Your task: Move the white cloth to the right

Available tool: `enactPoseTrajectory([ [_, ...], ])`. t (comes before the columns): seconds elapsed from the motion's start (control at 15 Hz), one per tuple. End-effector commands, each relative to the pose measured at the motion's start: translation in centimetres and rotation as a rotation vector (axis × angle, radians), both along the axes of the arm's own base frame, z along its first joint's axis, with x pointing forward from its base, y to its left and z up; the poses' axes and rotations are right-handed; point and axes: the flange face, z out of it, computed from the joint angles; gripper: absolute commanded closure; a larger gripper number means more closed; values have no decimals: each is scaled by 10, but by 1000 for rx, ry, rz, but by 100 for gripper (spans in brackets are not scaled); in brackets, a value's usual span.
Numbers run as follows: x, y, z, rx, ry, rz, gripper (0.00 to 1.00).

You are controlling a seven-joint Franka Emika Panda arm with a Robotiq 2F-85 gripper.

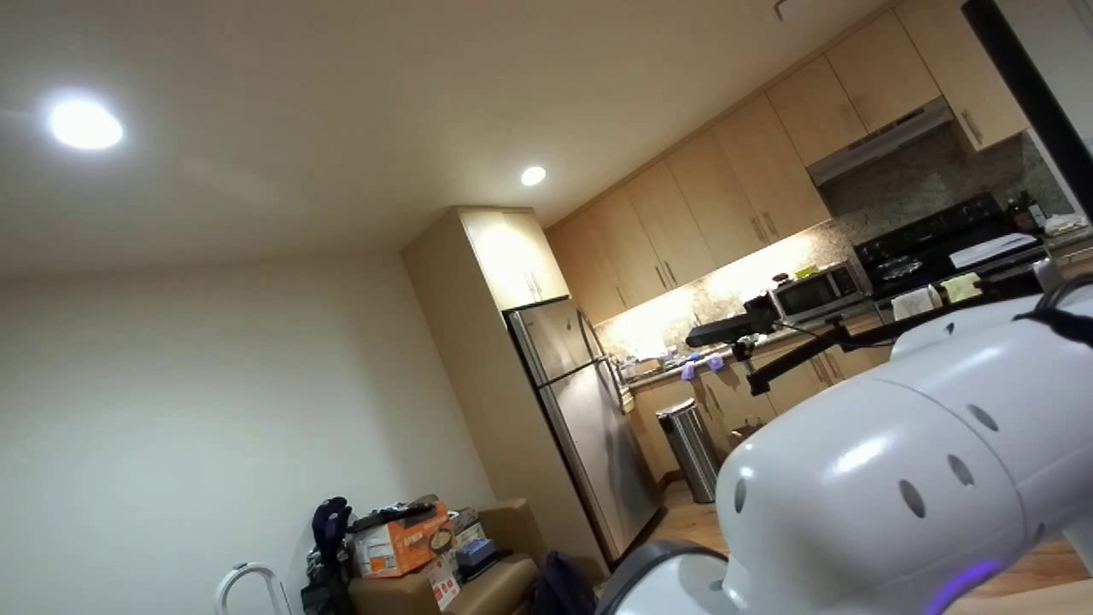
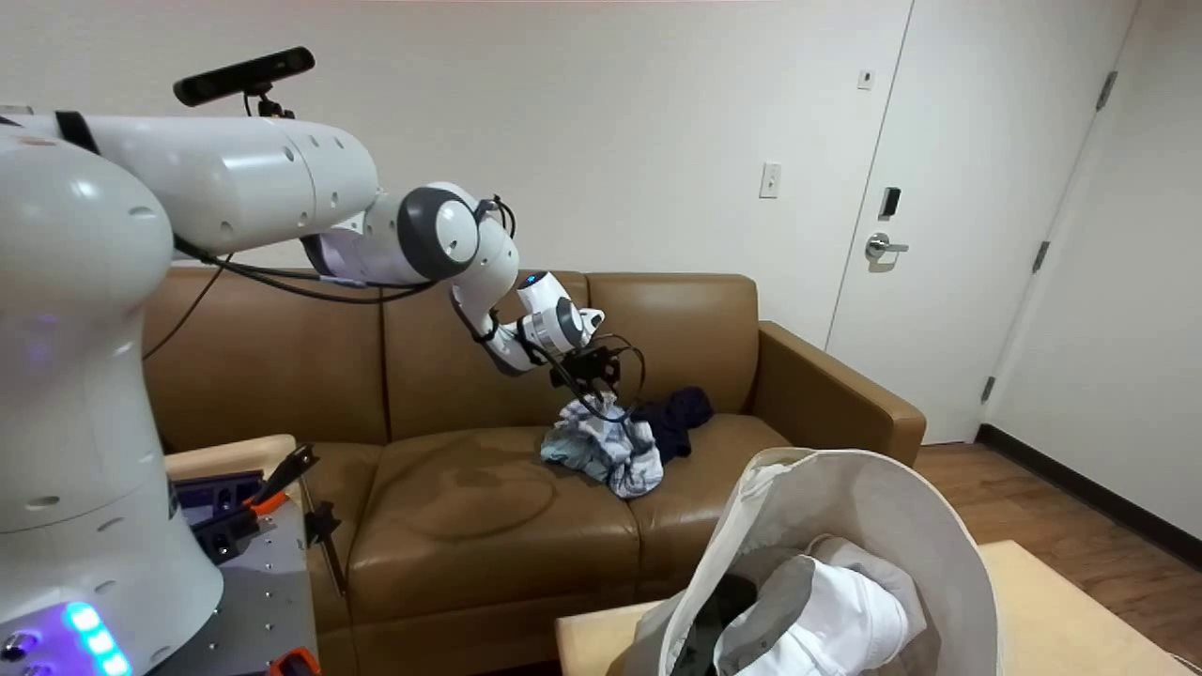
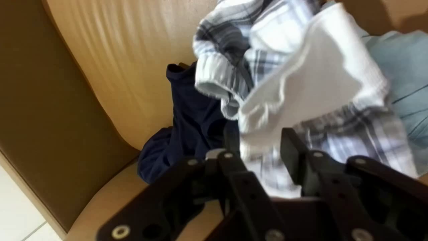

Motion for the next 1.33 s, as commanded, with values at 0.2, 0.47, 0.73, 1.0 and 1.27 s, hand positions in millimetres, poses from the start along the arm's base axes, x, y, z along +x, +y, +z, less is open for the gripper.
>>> enactPoseTrajectory([
  [0.2, -5, 5, -1, 1, 59, -49, 12],
  [0.47, 18, -4, 61, -18, 18, -106, 0],
  [0.73, 40, -23, 127, -47, -94, -125, 0],
  [1.0, 26, -21, 167, -76, -69, -58, 0],
  [1.27, 8, -44, 180, -84, -75, -195, 0],
])
